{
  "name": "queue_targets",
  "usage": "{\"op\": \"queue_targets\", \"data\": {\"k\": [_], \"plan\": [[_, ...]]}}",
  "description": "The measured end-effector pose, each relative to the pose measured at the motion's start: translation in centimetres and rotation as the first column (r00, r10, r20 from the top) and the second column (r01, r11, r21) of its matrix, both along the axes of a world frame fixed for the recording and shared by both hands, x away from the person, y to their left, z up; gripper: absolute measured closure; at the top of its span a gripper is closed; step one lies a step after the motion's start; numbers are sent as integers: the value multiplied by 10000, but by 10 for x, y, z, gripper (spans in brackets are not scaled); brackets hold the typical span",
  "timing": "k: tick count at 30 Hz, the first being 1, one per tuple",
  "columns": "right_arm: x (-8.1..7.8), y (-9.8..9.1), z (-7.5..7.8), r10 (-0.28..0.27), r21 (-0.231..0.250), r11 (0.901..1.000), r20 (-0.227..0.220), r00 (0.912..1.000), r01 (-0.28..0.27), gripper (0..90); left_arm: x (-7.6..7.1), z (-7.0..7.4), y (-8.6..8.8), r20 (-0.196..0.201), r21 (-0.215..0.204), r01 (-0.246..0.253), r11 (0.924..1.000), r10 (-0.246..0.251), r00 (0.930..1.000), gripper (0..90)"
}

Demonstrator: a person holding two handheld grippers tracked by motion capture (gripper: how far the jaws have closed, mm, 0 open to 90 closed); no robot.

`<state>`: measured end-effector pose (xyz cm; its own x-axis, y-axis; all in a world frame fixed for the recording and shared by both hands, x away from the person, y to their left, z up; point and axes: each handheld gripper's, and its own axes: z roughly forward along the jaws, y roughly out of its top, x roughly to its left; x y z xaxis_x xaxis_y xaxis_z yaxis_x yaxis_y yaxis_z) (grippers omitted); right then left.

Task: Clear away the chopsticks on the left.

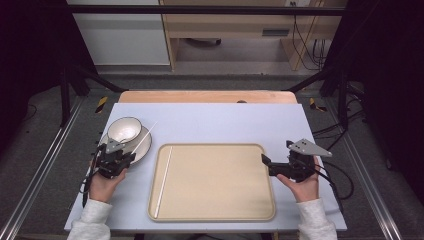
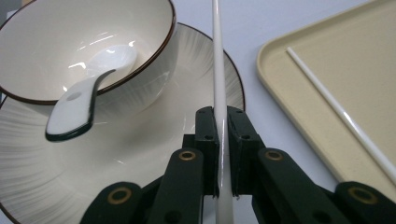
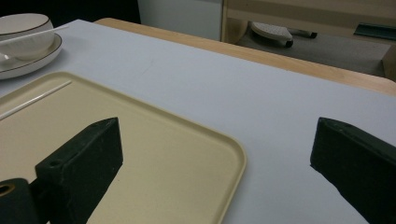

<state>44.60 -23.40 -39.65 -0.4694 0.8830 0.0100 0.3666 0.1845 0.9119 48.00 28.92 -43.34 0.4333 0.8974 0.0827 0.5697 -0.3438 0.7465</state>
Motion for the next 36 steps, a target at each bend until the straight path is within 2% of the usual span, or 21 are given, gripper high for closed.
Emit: {"op": "queue_targets", "data": {"k": [8, 13, 24, 32, 36], "plan": [[-1, -1, 1, -27, 37, 10000, 22, 10000, 27, 28, -11, 6, -18, 312, -62, 4, 10000, -2, 9995, 842], [-1, -2, 1, -25, 31, 10000, 45, 10000, 25, 28, -19, 11, -28, 650, -235, -167, 9996, 182, 9977, 842], [-2, -2, 2, -64, 67, 10000, 56, 10000, 64, 28, -36, 17, -49, 884, -517, -190, 9985, 236, 9958, 843], [-2, -2, 2, -76, 82, 9999, 68, 9999, 76, 28, -52, 15, -64, 1018, -820, -393, 9959, 476, 9937, 843], [-2, -2, 2, -73, 67, 10000, 74, 9999, 73, 27, -59, 15, -72, 1078, -846, -517, 9951, 607, 9923, 843]]}}
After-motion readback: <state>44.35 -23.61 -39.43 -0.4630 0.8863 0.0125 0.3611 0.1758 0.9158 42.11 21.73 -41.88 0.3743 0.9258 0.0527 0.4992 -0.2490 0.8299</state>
